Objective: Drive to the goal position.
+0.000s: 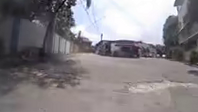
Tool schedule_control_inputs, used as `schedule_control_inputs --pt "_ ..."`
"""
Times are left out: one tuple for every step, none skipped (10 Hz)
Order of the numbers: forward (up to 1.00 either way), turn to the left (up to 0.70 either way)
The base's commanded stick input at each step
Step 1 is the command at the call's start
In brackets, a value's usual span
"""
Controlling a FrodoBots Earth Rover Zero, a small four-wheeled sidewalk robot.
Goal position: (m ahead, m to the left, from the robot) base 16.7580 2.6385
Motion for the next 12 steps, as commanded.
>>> schedule_control_inputs --pt "1.00 -0.12" --pt "1.00 0.00" --pt "1.00 0.00" --pt "1.00 0.00" --pt "1.00 0.00" --pt "1.00 0.00" --pt "1.00 0.00" --pt "1.00 0.00" --pt "1.00 0.00" --pt "1.00 0.00" --pt "1.00 0.00" --pt "1.00 0.00"
